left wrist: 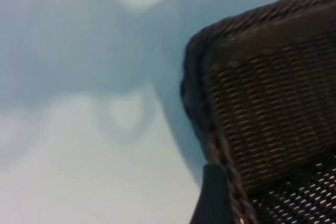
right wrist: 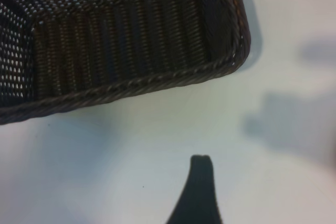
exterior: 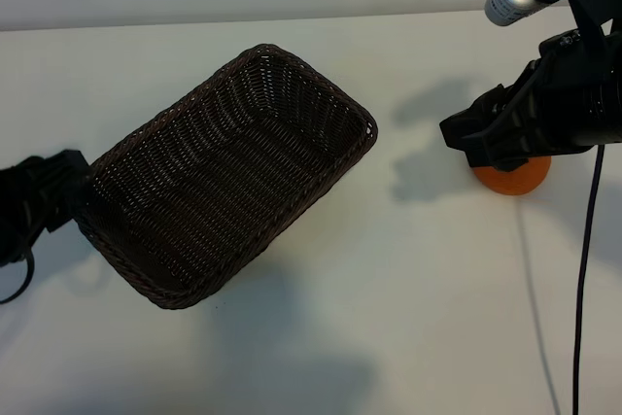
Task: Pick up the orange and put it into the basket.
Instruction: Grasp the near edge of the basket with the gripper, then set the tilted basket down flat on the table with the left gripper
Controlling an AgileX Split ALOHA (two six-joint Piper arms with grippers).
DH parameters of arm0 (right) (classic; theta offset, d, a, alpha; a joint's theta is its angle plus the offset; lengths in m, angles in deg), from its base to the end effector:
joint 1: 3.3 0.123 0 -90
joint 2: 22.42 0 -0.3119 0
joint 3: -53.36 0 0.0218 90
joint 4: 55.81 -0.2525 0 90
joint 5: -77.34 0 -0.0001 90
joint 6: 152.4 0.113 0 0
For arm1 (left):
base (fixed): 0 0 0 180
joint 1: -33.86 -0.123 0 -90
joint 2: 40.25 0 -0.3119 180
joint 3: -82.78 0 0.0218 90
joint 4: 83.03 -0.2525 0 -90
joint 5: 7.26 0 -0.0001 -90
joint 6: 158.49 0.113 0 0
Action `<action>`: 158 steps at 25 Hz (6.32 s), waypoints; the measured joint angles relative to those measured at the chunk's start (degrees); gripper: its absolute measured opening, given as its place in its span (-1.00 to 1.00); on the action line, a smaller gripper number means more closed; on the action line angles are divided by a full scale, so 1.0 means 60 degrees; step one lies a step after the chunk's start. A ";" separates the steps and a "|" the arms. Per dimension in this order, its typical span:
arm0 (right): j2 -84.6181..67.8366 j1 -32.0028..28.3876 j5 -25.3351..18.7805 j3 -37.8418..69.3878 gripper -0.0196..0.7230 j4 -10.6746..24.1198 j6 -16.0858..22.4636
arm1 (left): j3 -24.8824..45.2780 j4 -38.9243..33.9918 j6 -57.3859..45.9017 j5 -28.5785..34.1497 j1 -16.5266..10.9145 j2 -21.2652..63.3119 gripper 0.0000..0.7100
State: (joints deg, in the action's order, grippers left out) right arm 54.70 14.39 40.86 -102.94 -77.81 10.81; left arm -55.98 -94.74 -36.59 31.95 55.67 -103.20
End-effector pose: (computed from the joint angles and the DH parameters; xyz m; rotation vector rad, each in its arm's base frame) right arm 0.2401 0.1030 0.3228 -0.4492 2.3330 0.4244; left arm 0.1688 -0.0519 0.2707 -0.6442 2.4341 -0.3583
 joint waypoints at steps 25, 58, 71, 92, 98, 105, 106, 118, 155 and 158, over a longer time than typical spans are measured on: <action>0.0000 0.0000 -0.0064 0.0000 0.66 0.0000 -0.0098 | 0.1738 -0.1192 -0.2785 -0.2293 0.0000 -0.1442 0.66; 0.0000 0.0000 -0.0419 0.0000 0.66 0.0000 -0.0296 | 0.1757 -0.1801 -0.3600 -0.5276 0.0011 -0.4073 -0.57; 0.0000 0.0000 -0.0435 0.0000 0.66 0.0112 -0.0319 | 0.1840 -0.1832 -0.2563 -0.5222 0.0011 -0.2451 -0.57; 0.0000 0.0000 -0.0638 0.0000 0.66 0.0195 -0.0322 | -0.1534 0.8165 1.1091 -0.1381 -0.3211 -0.3139 -0.57; 0.0000 0.0000 -0.0638 0.0000 0.66 0.0203 -0.0322 | -0.1657 0.9205 1.3093 -0.1157 -0.3855 -0.4547 -0.57; 0.0000 0.0000 -0.0638 0.0000 0.66 0.0203 -0.0322 | -0.3323 0.9206 1.3474 -0.0572 -0.3862 -0.5920 -0.57; 0.0000 0.0000 -0.0638 0.0000 0.66 0.0203 -0.0322 | -0.3627 0.9206 1.3474 -0.0449 -0.3862 -0.6067 -0.57; 0.0000 0.0000 -0.0610 0.0000 0.66 0.0203 -0.0322 | -0.4970 0.8305 1.2627 -0.0345 -0.2868 -0.7649 -0.57; 0.0000 0.0000 -0.0870 0.0000 0.66 0.0185 -0.0322 | -0.5029 0.7896 1.2275 -0.1288 -0.2285 -0.8341 -0.57; 0.0000 0.0000 -0.0870 0.0000 0.66 0.0185 -0.0322 | -0.5029 0.7907 1.2290 -0.1360 -0.2285 -0.8497 -0.57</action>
State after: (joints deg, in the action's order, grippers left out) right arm 54.70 14.39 35.64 -102.94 -76.70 8.88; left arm -86.15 -47.29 37.14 23.79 41.96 -154.18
